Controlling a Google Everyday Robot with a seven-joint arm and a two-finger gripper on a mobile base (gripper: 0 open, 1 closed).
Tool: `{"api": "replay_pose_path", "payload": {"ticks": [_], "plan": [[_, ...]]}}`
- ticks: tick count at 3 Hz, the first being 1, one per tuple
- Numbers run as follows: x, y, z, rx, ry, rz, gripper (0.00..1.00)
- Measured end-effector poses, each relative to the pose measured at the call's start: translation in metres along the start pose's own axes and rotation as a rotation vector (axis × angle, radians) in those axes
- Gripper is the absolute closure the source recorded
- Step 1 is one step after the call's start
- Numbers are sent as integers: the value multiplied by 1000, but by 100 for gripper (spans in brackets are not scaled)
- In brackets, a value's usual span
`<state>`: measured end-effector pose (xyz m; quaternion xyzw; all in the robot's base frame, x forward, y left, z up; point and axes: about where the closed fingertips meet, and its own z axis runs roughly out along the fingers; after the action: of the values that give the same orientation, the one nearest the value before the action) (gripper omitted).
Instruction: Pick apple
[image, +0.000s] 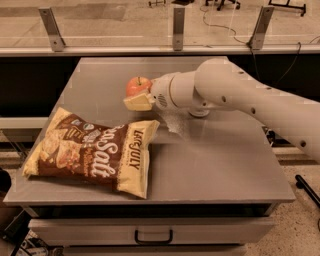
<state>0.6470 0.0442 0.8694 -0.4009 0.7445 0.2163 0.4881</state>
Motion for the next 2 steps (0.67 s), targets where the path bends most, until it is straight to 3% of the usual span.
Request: {"api": "replay_pose_path", "payload": {"ticks": [2], "plan": [[-37, -15, -39, 39, -49, -59, 100]]}}
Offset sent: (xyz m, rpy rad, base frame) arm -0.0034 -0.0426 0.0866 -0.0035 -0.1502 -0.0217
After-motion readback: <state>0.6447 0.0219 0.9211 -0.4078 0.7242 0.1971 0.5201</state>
